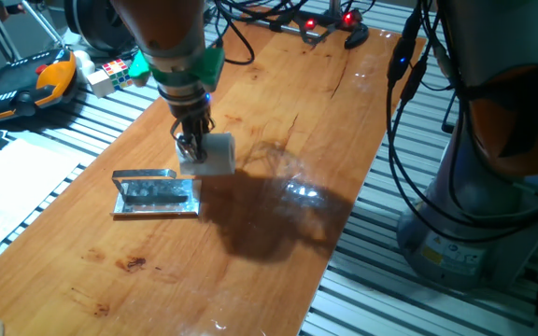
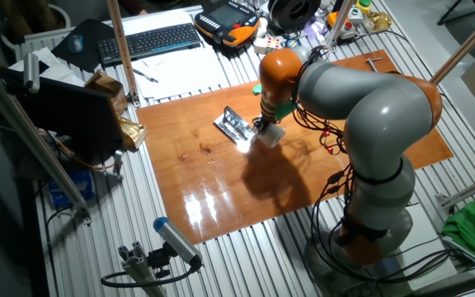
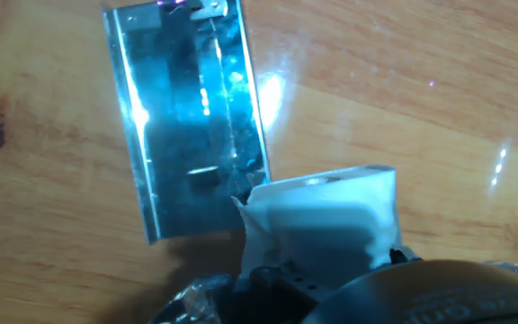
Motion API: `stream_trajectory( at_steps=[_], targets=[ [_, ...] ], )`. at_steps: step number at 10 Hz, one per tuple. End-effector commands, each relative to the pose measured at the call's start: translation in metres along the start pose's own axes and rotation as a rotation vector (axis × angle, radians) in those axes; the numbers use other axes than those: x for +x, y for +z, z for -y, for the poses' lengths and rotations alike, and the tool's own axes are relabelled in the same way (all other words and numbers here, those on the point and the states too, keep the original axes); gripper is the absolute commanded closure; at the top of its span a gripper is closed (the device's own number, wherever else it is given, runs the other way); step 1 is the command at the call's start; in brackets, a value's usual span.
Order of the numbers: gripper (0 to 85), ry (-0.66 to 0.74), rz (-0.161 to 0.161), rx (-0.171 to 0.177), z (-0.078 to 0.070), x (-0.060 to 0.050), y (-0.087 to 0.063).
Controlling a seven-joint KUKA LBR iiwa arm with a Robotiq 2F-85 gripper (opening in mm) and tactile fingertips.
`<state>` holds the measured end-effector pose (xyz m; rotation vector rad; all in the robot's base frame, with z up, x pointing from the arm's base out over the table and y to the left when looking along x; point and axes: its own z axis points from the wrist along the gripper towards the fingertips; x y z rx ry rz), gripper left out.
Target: Put the toilet paper on its holder
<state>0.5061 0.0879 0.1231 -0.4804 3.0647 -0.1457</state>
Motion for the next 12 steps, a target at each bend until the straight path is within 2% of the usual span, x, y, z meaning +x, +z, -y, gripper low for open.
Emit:
stream_trajectory(
  at_steps=[1, 8, 12],
  targets=[
    [84.3, 0.003, 0.005, 0.002, -0.003, 0.001, 0.002],
    [84.3, 0.022, 0.010, -0.002, -0.011, 0.003, 0.005],
    [84.3, 0.049, -0.006, -0.026, -0.015, 0.001, 0.005]
  ],
)
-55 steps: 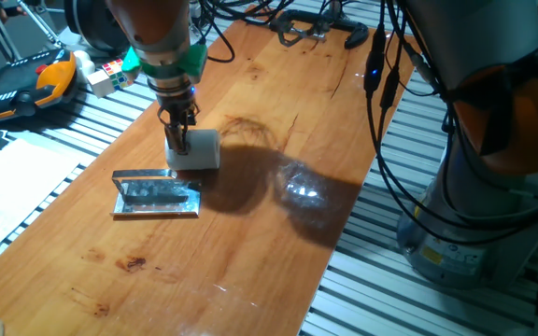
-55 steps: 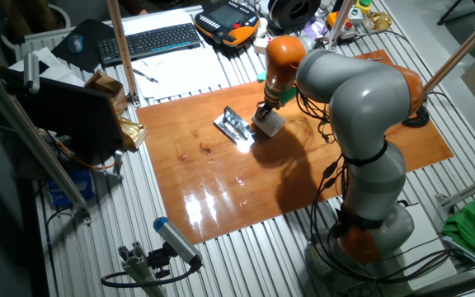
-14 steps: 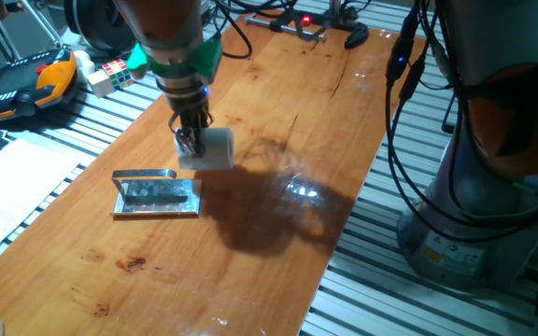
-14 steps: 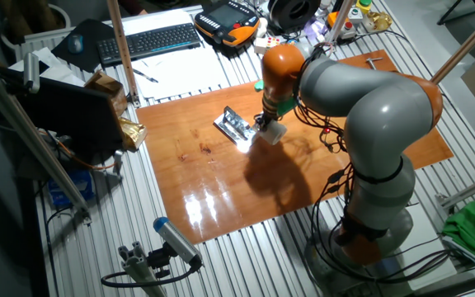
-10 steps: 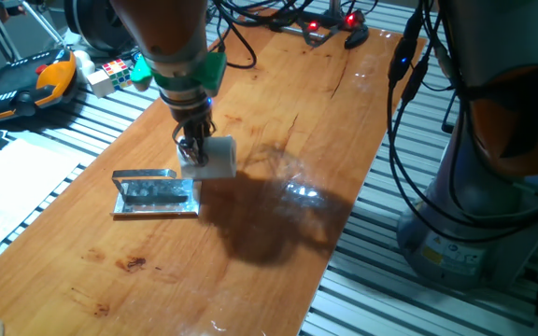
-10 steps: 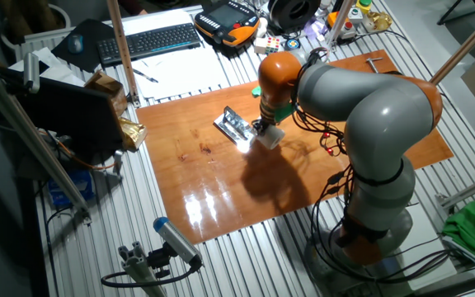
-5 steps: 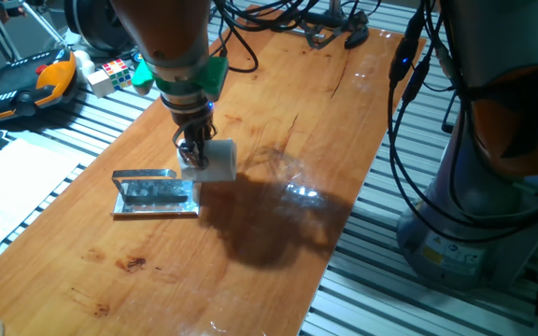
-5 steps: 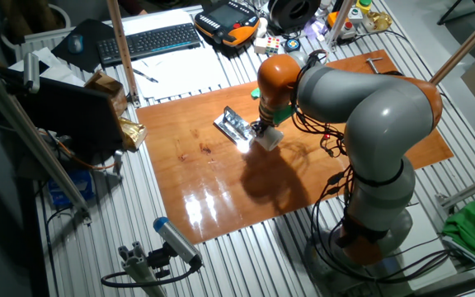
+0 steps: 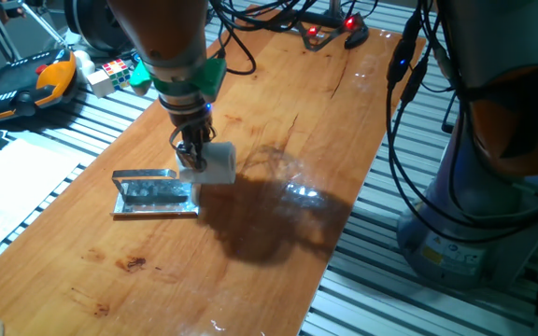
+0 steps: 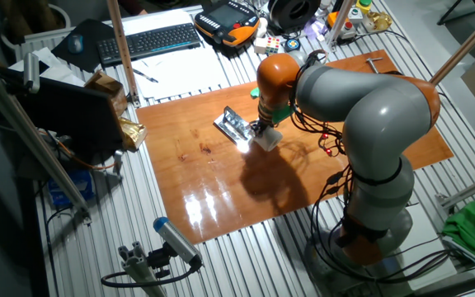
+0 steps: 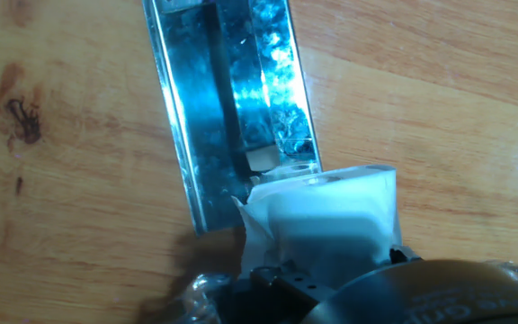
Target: Put the toilet paper on its holder
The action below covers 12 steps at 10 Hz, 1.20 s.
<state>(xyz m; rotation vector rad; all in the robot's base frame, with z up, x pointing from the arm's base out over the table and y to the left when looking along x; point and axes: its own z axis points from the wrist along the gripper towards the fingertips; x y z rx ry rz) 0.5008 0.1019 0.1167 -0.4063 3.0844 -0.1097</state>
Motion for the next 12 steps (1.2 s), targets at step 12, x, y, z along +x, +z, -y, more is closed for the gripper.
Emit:
stream_trajectory(
  at_steps=[12],
  targets=[
    [84.3, -0.005, 0.017, -0.005, -0.0107, 0.0072, 0.0029]
  ],
)
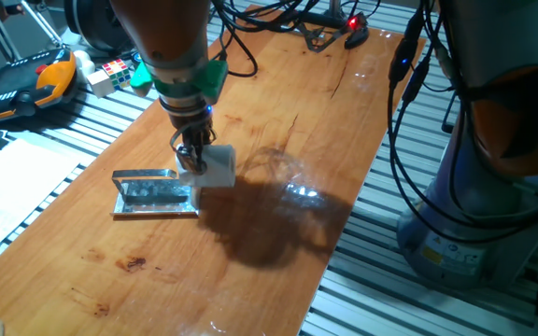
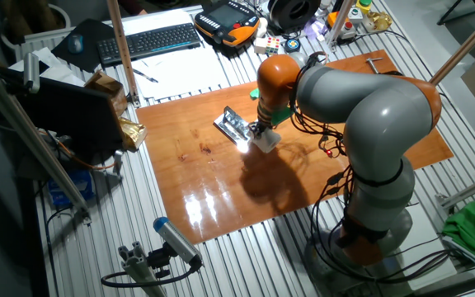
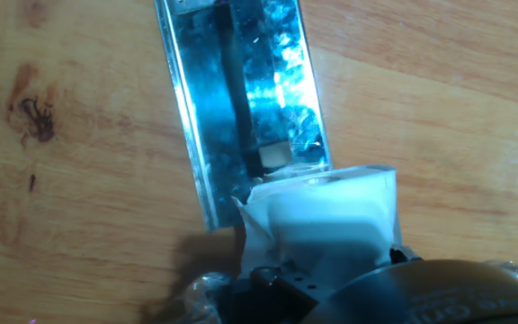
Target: Put the toilet paper on its holder
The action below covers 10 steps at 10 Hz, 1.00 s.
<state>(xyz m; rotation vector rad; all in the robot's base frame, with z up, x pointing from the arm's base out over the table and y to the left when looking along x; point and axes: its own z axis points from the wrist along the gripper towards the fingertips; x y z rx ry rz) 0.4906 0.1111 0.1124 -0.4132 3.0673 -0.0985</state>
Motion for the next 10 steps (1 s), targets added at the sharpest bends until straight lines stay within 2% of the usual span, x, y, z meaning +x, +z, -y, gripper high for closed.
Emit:
stream_trajectory(
  at_steps=[1, 10],
  targets=[
    [84.3, 0.003, 0.003, 0.005, -0.0023, 0.0010, 0.0015],
    [84.3, 0.009, 0.004, 0.012, -0.0078, -0.0060, 0.0056]
  ],
)
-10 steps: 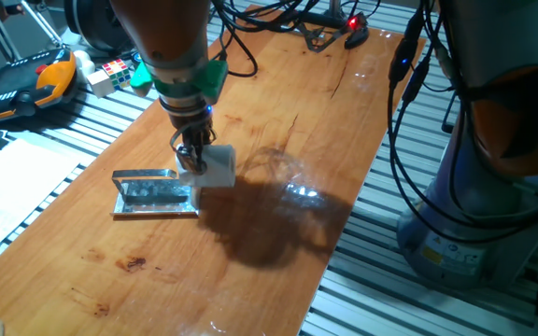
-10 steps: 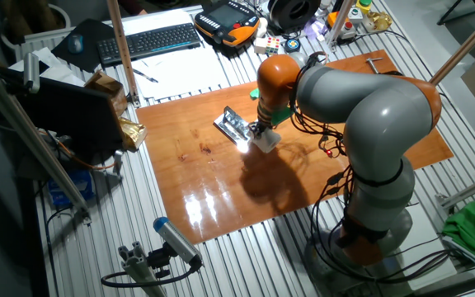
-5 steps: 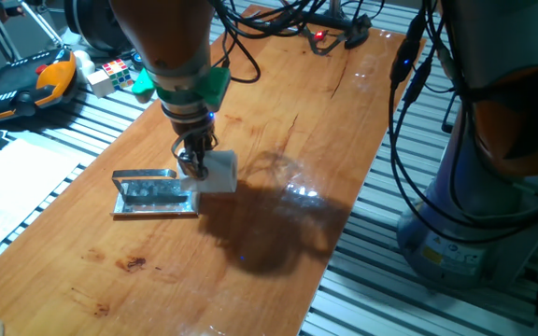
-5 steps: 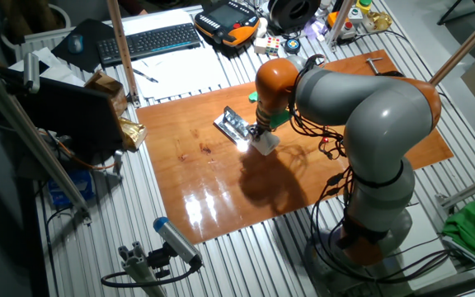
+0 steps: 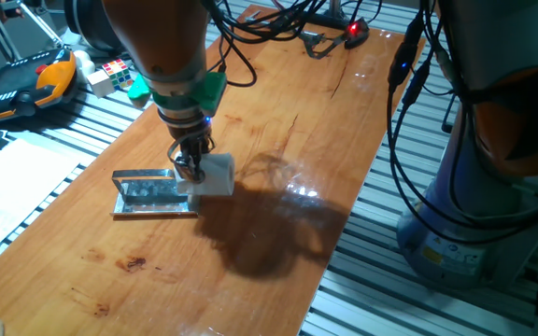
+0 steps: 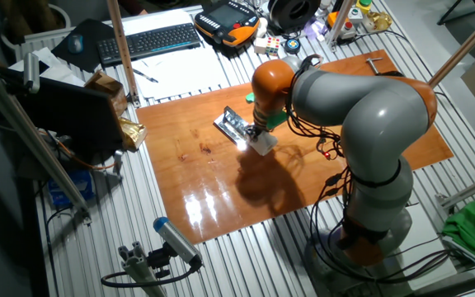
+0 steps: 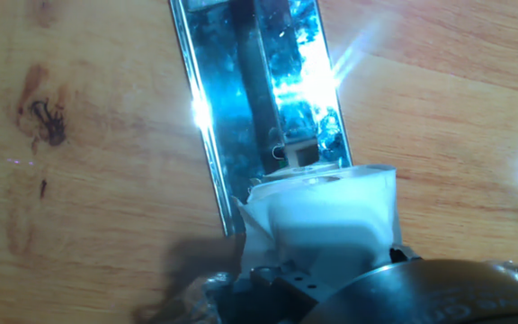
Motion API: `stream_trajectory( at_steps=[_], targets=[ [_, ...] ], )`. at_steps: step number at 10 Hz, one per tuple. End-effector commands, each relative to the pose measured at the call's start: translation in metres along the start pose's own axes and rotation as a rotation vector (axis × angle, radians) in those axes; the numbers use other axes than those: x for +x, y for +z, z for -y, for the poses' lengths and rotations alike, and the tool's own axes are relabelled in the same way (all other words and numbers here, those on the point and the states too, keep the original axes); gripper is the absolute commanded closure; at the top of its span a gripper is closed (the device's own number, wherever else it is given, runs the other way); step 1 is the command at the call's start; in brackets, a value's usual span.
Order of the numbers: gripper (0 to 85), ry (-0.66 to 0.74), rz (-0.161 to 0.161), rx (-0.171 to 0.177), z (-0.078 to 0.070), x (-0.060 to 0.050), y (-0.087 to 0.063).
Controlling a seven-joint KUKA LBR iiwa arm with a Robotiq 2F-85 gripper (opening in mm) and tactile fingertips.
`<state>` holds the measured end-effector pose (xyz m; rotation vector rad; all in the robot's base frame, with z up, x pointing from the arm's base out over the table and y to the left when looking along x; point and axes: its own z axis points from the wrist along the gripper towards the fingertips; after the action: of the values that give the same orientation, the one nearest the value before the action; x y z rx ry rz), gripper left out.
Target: Put the toilet paper on its holder
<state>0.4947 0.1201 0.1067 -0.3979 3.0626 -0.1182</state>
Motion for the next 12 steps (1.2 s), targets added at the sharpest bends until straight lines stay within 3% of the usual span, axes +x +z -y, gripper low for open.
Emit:
stream_trajectory(
  at_steps=[1, 12],
  targets=[
    [84.3, 0.001, 0.000, 0.001, -0.0010, -0.0004, -0.0003],
    [84.3, 0.014, 0.000, 0.014, -0.0087, -0.0088, 0.0018]
  ],
)
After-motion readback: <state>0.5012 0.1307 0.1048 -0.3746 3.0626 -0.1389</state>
